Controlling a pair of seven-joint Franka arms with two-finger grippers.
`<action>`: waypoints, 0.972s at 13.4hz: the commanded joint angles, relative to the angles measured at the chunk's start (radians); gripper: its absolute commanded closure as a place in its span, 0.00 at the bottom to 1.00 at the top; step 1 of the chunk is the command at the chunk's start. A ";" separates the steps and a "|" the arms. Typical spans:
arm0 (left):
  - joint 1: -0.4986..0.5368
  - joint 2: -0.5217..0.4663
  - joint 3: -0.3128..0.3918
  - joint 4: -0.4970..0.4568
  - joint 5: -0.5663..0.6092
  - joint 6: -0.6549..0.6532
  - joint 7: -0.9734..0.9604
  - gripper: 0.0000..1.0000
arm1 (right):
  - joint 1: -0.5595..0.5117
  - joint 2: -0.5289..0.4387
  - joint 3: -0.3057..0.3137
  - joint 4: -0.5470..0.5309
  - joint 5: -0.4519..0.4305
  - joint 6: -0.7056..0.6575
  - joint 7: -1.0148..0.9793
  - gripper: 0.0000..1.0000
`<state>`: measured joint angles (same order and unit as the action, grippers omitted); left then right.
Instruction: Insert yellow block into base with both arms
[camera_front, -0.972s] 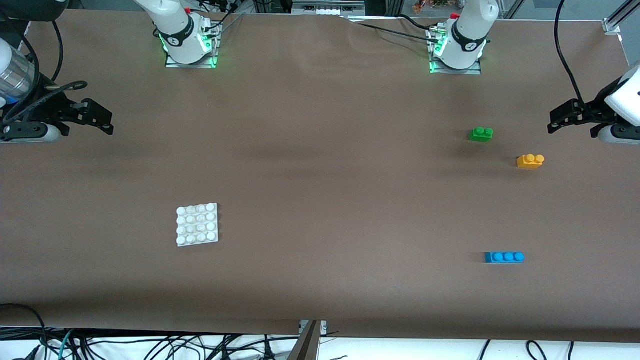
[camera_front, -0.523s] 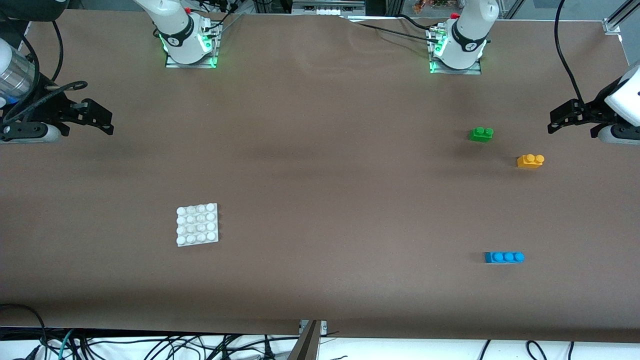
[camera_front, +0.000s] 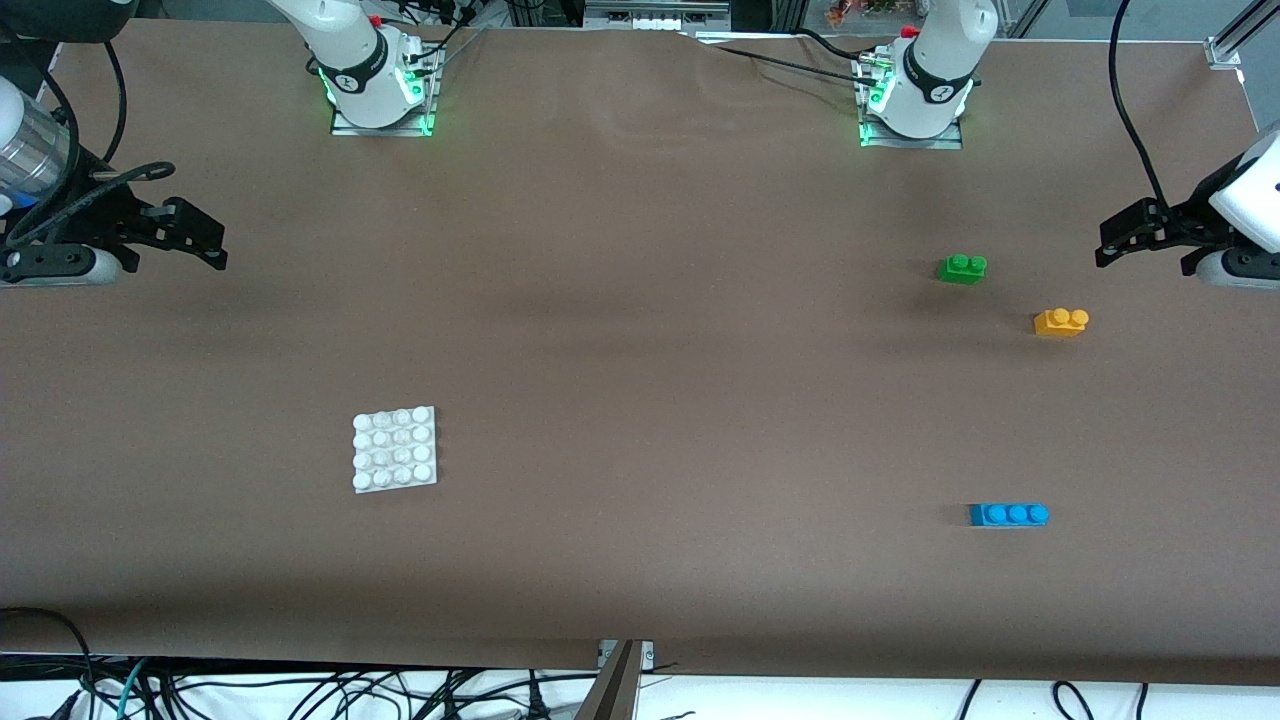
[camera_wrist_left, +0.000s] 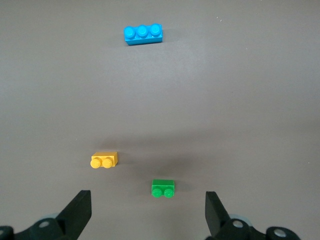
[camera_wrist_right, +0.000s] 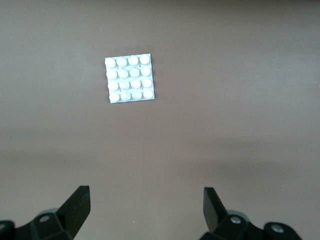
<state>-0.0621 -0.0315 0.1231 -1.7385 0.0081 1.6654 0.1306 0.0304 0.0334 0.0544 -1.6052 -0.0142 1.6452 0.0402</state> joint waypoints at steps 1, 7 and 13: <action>-0.005 0.012 0.001 0.030 0.015 -0.024 -0.009 0.00 | -0.006 0.005 0.005 0.018 -0.007 -0.016 0.013 0.00; -0.005 0.012 0.001 0.030 0.015 -0.024 -0.009 0.00 | -0.004 0.006 0.005 0.018 -0.007 -0.016 0.013 0.00; -0.005 0.012 0.001 0.030 0.015 -0.024 -0.009 0.00 | -0.009 0.014 0.002 0.019 -0.006 -0.015 0.013 0.00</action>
<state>-0.0621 -0.0315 0.1231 -1.7385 0.0081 1.6654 0.1306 0.0302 0.0349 0.0529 -1.6052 -0.0143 1.6452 0.0406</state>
